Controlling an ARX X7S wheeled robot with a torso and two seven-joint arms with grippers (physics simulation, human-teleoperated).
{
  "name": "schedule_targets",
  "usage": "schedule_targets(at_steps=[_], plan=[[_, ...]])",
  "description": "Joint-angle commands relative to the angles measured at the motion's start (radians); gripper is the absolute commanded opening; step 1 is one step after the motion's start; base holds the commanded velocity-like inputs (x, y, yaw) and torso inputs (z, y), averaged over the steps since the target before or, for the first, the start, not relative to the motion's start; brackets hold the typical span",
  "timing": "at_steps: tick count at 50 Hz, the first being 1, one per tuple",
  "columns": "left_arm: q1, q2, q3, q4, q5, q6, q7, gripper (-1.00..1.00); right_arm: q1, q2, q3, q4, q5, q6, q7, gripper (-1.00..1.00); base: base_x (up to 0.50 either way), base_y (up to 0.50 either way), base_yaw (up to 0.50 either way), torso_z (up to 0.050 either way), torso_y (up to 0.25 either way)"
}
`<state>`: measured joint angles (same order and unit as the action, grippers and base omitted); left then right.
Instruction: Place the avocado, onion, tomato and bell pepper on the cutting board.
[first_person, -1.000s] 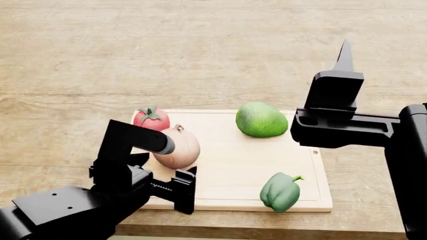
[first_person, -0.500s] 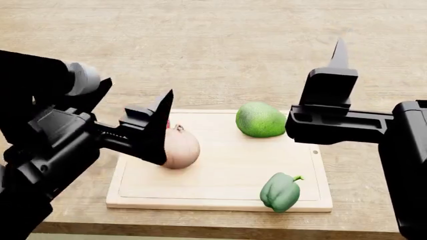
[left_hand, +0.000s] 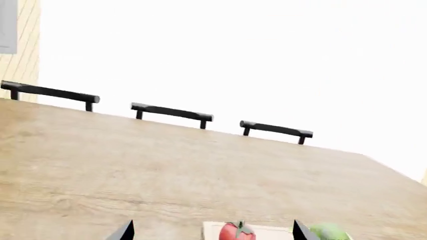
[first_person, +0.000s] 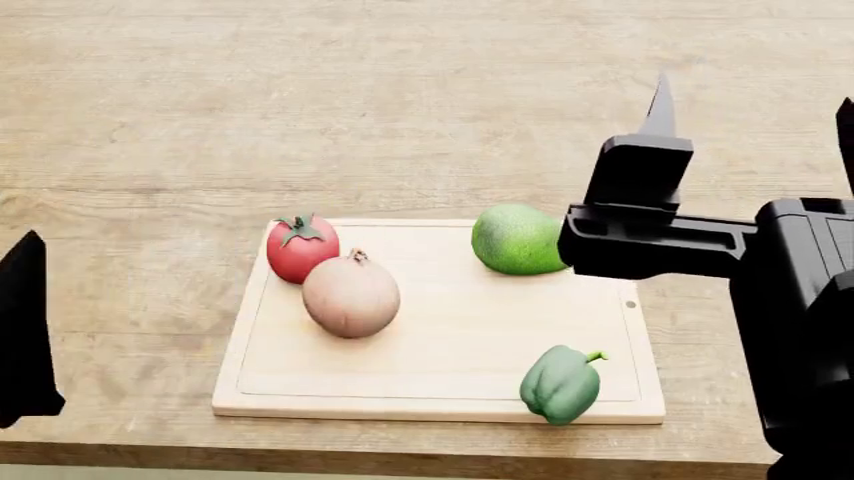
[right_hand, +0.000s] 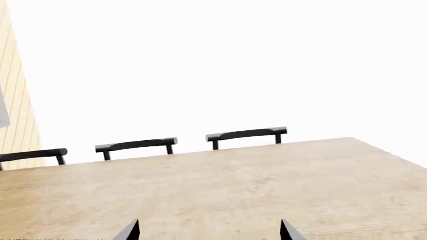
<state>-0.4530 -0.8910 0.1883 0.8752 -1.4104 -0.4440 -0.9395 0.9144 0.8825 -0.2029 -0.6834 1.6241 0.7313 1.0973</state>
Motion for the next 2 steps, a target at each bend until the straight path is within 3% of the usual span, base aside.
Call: schedule_targets(at_steps=[1,2], plan=[[0.24,-0.048,-0.103,0.096,0.082,0.097,-0.015,1.0,-0.046,0.006,0.015,0.002,-0.019,-0.02,-0.016,1.0,0.0,0.0,0.0,0.0,0.0],[0.24,-0.048,-0.104,0.097,0.081,0.098,-0.016,1.0,-0.047,0.008,0.016,0.001,-0.018,-0.021,-0.016,1.0,0.0,0.0,0.0,0.0,0.0]])
